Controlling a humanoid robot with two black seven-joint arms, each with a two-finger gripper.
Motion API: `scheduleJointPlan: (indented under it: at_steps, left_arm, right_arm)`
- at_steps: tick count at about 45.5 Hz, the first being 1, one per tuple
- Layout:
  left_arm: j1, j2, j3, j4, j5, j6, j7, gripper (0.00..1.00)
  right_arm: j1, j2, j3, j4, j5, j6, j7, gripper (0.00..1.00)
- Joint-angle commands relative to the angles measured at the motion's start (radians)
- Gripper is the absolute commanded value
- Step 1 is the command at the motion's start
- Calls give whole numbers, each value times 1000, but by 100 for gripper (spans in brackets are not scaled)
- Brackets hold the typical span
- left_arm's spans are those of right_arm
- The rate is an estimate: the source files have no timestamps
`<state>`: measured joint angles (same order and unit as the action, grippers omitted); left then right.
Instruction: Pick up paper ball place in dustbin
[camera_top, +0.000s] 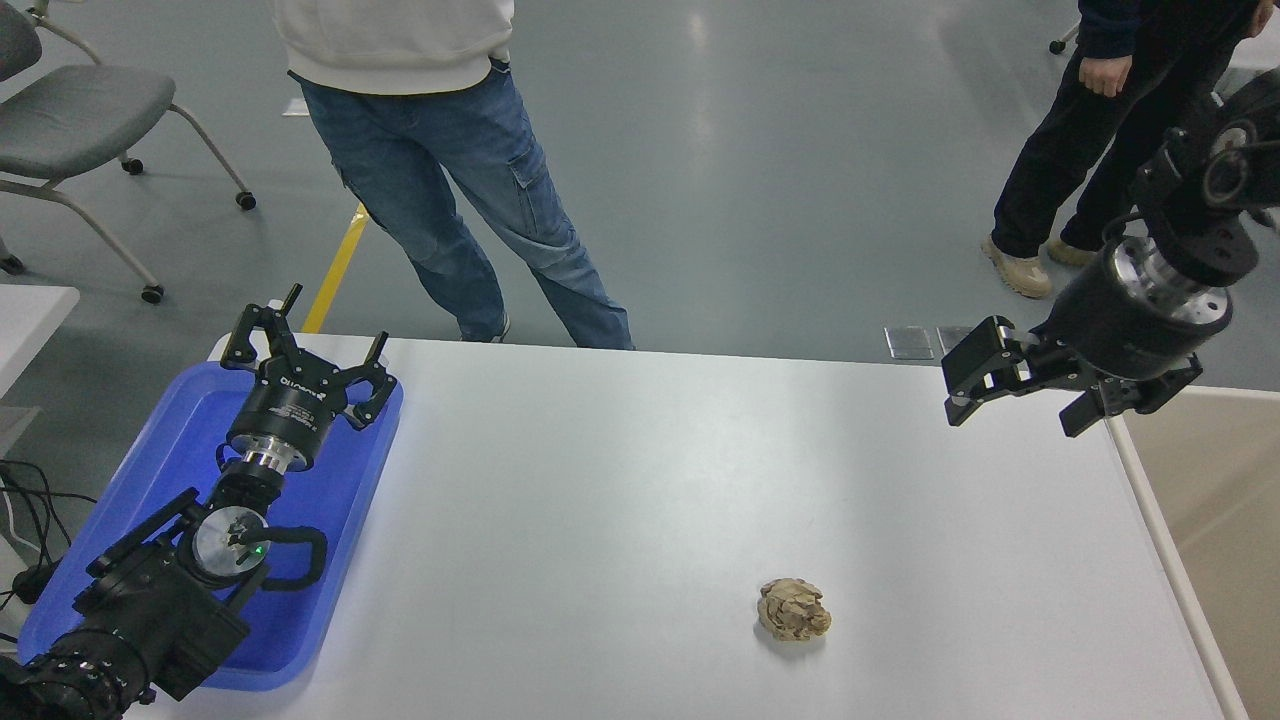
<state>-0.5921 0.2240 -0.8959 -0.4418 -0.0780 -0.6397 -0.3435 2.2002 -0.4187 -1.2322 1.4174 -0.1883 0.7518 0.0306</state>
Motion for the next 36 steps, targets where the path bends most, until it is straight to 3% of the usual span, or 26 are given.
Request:
scheduleJointPlan:
  at_steps: [1,36]
  left_arm:
    - [0,0,0,0,0,0,0,100]
    - [0,0,0,0,0,0,0,100]
  right_arm:
    - [-51,0,30,-57,0,-2,0,100]
    - [-99,0,25,-74,18,1,0,100]
